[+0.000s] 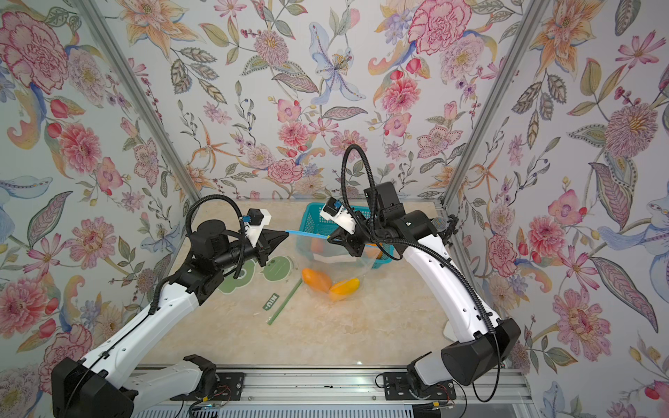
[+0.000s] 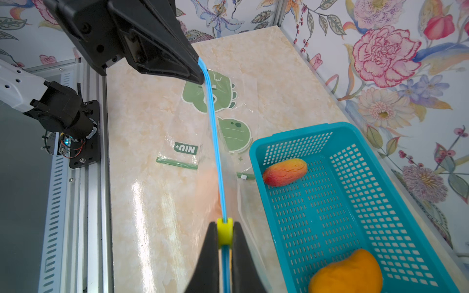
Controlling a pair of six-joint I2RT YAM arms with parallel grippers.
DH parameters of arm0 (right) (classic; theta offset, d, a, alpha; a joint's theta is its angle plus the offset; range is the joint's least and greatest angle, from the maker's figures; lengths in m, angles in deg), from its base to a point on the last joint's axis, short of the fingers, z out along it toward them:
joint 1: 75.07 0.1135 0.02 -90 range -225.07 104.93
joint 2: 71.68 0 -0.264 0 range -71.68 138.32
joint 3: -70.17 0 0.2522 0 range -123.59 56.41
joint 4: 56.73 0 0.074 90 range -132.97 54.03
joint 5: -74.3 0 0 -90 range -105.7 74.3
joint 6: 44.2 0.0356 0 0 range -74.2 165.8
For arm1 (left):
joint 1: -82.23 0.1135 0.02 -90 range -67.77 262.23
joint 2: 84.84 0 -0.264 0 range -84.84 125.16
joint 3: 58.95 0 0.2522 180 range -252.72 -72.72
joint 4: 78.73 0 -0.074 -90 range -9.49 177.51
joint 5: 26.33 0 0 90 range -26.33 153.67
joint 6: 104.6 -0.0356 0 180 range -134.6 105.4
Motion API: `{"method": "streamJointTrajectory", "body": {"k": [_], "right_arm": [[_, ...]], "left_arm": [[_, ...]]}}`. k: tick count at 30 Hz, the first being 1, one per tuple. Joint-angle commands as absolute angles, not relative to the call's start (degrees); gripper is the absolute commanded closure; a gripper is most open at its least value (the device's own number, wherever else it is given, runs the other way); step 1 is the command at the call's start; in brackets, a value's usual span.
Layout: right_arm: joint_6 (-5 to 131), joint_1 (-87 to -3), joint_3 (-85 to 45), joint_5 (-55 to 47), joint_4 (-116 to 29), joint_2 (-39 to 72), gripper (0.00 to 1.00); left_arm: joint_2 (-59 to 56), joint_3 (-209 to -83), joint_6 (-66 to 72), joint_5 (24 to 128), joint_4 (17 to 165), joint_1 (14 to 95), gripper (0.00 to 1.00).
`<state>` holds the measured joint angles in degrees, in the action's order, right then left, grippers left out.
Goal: Place the mango in a zip-top bag and seal the zipper
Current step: Zip the zipper on the zipper food storage bag.
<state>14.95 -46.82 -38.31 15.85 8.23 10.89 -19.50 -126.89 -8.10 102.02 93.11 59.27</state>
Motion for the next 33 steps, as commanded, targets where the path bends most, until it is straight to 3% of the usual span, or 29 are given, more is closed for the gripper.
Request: {"method": "streamJointTrajectory", "body": {"k": [1, 19, 28, 29, 30, 31, 33], "right_arm": [[14.2, -49.2, -36.0, 15.4, 10.1, 7.1, 1.00], [15.6, -59.7, -28.0, 14.9, 9.6, -1.1, 1.00], [16.8, -60.3, -27.5, 18.4, 8.5, -1.1, 1.00], [16.8, -60.1, -27.5, 19.0, 8.5, -1.1, 1.00], [17.0, -59.9, -27.5, 19.3, 8.3, -1.0, 1.00], [17.1, -59.6, -27.5, 19.3, 8.2, -0.8, 1.00], [17.0, -59.2, -27.5, 19.4, 8.1, -0.6, 1.00]], "left_arm": [[-20.9, -126.3, -6.4, 97.1, 93.4, 61.6, 1.00], [-21.9, -125.9, -3.9, 93.3, 93.1, 64.3, 1.00], [-20.8, -127.0, -3.9, 99.0, 93.2, 64.4, 1.00], [-20.3, -127.5, -4.3, 100.5, 92.7, 64.3, 0.87], [-19.9, -128.0, -4.6, 102.1, 92.2, 64.1, 0.60], [-19.8, -128.5, -4.9, 102.9, 92.0, 63.8, 0.45], [-20.1, -129.7, -6.3, 103.4, 91.1, 62.6, 0.26]]}}
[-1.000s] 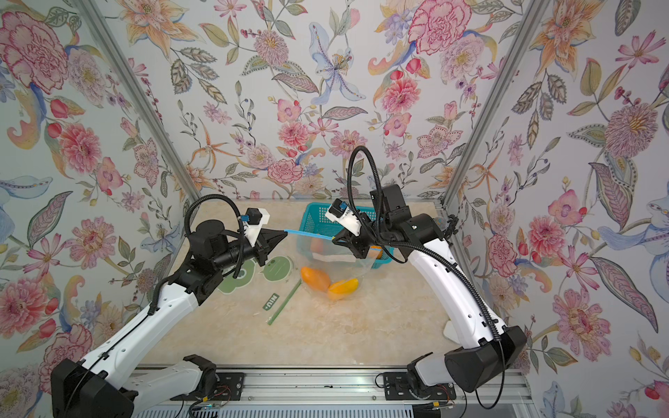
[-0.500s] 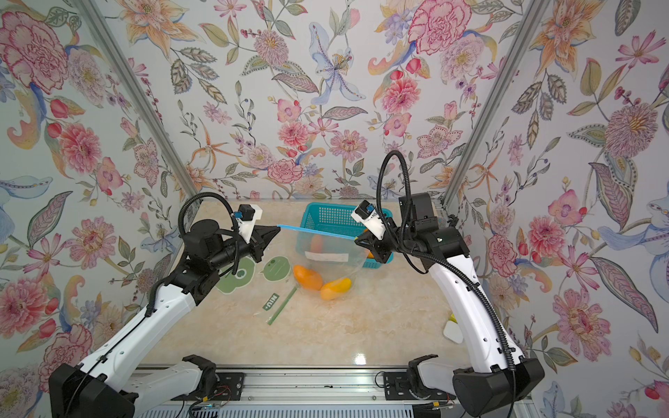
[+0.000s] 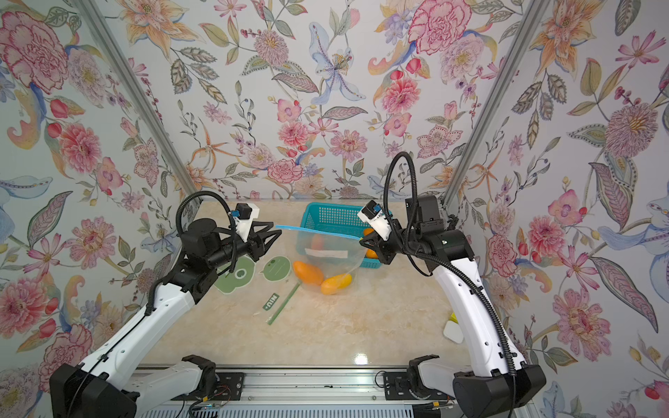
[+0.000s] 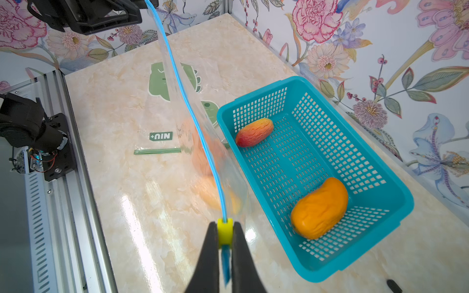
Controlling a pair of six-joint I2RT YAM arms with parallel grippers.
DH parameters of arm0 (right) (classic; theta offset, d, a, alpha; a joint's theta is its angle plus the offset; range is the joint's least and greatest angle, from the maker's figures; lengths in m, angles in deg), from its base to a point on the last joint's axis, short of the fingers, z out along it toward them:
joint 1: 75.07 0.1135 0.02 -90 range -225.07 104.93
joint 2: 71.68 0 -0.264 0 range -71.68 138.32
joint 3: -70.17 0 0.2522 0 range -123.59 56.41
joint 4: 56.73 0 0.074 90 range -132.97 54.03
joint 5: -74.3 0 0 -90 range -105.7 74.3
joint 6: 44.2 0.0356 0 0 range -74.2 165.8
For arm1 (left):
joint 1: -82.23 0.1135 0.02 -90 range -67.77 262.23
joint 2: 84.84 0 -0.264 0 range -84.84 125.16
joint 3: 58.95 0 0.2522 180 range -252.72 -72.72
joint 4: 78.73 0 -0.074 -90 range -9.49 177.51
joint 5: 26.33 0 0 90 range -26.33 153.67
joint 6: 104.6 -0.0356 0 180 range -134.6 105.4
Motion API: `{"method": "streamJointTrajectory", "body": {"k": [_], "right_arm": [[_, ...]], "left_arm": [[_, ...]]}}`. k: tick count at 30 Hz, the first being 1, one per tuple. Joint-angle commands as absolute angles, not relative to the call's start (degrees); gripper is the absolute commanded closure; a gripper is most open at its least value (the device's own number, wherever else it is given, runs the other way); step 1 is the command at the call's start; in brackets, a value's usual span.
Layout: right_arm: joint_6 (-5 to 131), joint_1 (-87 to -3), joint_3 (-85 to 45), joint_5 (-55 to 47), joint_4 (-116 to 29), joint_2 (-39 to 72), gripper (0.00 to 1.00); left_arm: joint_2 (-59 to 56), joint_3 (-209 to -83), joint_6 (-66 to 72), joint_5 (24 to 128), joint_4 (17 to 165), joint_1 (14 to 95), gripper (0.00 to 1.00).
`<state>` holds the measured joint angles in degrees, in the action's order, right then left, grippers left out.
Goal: Place the mango in a zip-top bag and seal the zipper
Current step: Zip the zipper on the zipper food storage bag, then place the zipper food storage bag at the center of the board.
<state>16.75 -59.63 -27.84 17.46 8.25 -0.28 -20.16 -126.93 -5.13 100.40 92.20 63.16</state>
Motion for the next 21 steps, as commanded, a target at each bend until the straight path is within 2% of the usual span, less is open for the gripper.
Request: {"method": "streamJointTrajectory", "body": {"k": [1, 3, 4, 9, 19, 21], "right_arm": [[17.0, -58.8, -27.5, 19.3, 8.1, -0.5, 1.00], [17.1, -58.4, -27.8, 19.1, 8.0, -0.3, 1.00], [16.9, -58.3, -27.9, 19.1, 8.0, -0.3, 1.00], [16.7, -58.1, -28.3, 19.1, 7.9, -0.5, 1.00], [17.0, -58.1, -28.0, 19.1, 7.8, -1.0, 1.00], [17.0, -58.1, -28.1, 19.1, 7.7, -0.9, 1.00]], "left_arm": [[-20.3, -130.9, -7.6, 102.6, 89.9, 61.6, 0.17], [-20.1, -133.7, -10.2, 101.4, 87.0, 59.7, 0.04], [-19.7, -135.6, -11.7, 100.6, 85.5, 58.7, 0.01], [-14.5, -144.9, -19.1, 97.0, 77.1, 54.1, 0.01], [-1.5, -159.8, -30.6, 103.0, 60.4, 50.9, 0.01], [0.5, -162.2, -30.6, 103.2, 58.7, 50.8, 0.05]]}}
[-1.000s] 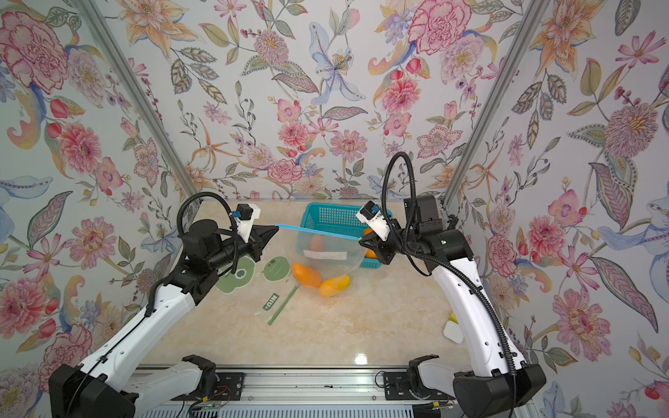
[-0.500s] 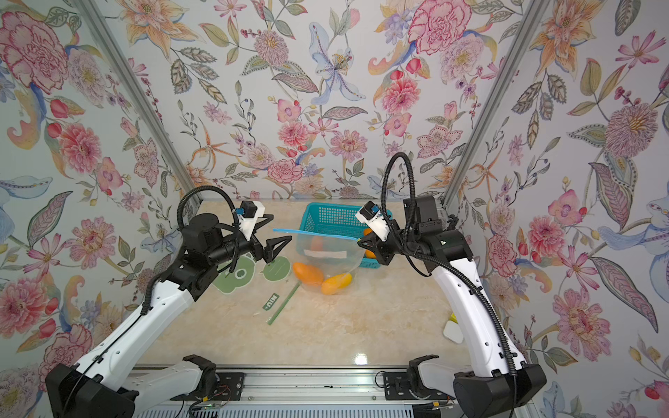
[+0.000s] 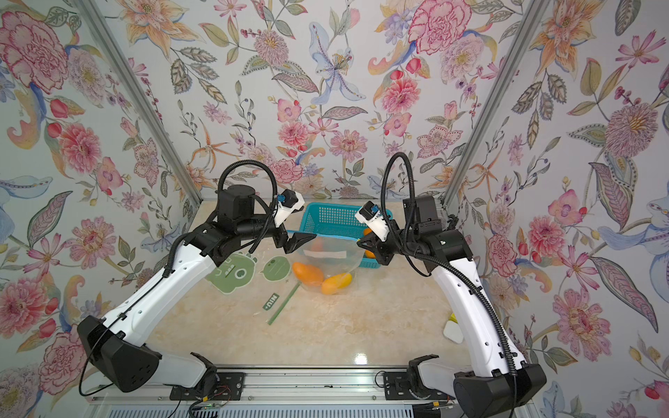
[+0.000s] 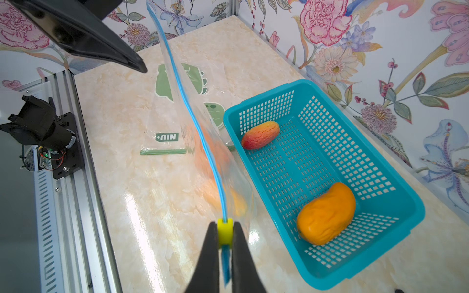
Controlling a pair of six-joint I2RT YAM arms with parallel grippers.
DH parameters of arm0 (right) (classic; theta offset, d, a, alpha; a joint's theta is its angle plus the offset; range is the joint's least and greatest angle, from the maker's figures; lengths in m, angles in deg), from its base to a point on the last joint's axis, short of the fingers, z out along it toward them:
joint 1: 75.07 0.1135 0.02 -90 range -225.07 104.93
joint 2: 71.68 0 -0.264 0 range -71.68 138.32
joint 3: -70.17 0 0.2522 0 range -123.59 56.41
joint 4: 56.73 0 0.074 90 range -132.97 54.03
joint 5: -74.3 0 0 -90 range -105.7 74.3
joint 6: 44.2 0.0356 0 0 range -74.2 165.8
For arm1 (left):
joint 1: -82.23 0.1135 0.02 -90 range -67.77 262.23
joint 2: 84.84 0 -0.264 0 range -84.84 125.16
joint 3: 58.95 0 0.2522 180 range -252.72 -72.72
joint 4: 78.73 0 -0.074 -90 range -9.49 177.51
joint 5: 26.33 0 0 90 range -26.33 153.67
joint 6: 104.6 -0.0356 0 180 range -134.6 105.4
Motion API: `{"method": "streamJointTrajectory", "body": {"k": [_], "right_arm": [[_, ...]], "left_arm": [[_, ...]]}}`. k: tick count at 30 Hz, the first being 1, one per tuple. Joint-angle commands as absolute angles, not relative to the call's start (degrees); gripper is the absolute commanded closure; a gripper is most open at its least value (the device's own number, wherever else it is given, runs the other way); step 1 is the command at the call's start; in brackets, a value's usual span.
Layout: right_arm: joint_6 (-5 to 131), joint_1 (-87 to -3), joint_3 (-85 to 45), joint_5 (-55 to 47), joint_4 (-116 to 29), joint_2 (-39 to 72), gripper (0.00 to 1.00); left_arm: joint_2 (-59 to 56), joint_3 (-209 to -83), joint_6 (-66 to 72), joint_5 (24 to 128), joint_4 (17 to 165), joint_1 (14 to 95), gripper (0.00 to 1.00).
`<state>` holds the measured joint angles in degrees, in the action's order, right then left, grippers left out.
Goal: Place the mango in a zip-top bag and seal the zipper
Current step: Place the zipper food storage bag at the center of the board.
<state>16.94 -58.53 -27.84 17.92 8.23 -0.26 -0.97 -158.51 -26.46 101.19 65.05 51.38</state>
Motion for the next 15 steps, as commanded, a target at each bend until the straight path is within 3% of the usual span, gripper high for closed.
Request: {"method": "streamJointTrajectory", "body": {"k": [1, 7, 9, 15], "right_arm": [[17.0, -58.1, -28.1, 19.0, 7.7, -0.9, 1.00], [17.1, -58.1, -28.2, 18.6, 7.5, -1.1, 1.00], [17.1, -58.1, -28.1, 18.4, 7.3, -1.1, 1.00], [17.4, -58.1, -28.0, 17.7, 6.7, -1.2, 0.99]], "left_arm": [[1.6, -163.4, -30.6, 103.7, 57.6, 50.8, 0.09], [4.0, -165.4, -32.8, 107.3, 52.0, 49.8, 0.22], [4.3, -165.0, -32.7, 107.0, 51.5, 49.6, 0.33], [3.1, -164.2, -31.1, 105.3, 54.1, 49.5, 0.88]]}}
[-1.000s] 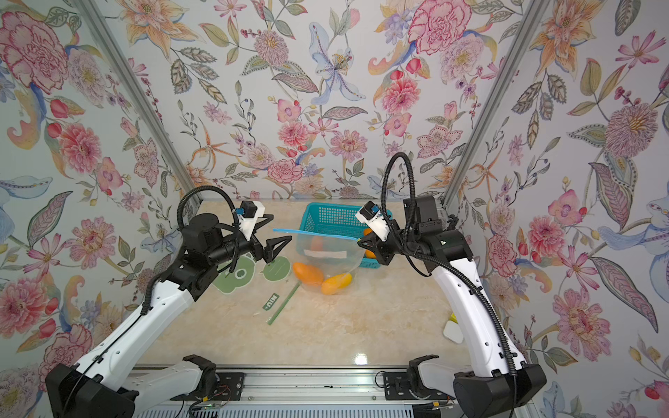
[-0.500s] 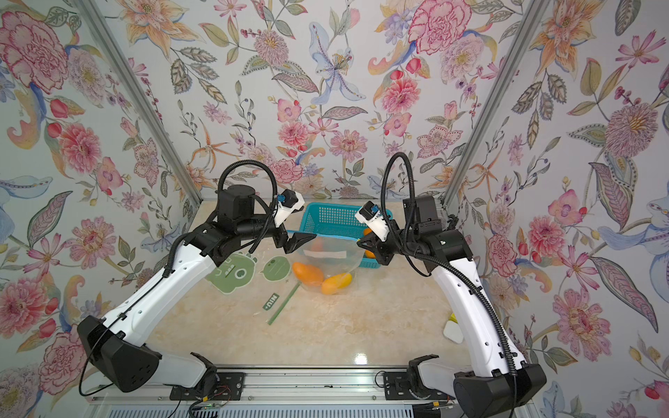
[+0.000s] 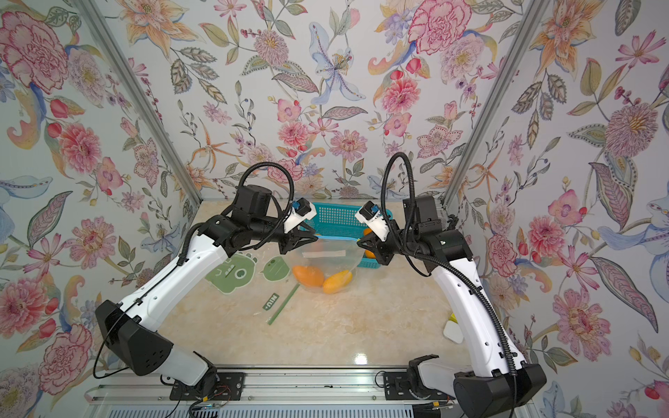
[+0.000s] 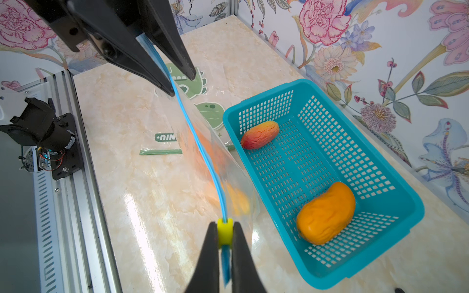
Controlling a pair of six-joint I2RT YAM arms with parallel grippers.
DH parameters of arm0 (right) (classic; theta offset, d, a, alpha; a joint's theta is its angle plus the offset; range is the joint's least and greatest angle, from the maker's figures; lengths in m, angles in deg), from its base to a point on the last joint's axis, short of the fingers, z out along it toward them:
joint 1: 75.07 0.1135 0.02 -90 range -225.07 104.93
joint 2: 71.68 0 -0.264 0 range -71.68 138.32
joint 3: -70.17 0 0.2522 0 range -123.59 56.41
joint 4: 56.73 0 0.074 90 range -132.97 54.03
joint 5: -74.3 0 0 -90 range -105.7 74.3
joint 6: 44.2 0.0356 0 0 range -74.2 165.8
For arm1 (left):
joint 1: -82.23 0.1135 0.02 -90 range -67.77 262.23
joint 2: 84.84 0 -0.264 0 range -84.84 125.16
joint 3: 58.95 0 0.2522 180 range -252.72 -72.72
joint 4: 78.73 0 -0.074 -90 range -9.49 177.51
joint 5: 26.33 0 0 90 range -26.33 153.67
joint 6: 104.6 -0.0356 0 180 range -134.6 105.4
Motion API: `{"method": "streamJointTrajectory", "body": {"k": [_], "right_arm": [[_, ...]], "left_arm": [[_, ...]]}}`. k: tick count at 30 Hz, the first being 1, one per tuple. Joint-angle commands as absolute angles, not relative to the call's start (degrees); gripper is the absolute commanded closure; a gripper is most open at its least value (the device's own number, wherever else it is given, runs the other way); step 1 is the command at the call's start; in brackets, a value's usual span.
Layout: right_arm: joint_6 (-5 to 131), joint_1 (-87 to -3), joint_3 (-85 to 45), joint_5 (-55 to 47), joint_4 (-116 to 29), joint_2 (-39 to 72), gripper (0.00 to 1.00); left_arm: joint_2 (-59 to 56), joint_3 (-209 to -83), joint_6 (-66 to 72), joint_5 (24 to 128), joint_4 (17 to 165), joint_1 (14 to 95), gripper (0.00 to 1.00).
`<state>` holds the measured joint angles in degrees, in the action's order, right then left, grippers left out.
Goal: Place the mango in a zip-top bag and seal the zipper
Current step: Place the zipper food storage bag at the center of the board.
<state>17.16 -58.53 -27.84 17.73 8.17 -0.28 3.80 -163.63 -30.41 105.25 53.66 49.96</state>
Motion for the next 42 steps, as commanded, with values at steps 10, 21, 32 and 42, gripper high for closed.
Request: {"method": "streamJointTrajectory", "body": {"k": [10, 21, 32, 42], "right_arm": [[19.6, -58.0, -28.5, 16.7, 4.8, -2.5, 0.51], [29.9, -58.5, -26.0, 8.0, -7.7, -9.4, 0.02], [43.8, -58.3, -20.4, -7.7, -14.5, -11.6, 0.00], [45.1, -53.0, -17.8, -13.0, -15.8, -12.1, 0.00]], "left_arm": [[0.9, -167.0, -24.5, 99.5, 58.4, 49.6, 1.00], [1.3, -187.0, -8.1, 73.2, 53.4, 53.3, 1.00], [7.8, -191.0, -1.5, 54.5, 60.6, 59.3, 1.00], [21.0, -193.7, -3.7, 41.7, 64.0, 59.6, 1.00]]}}
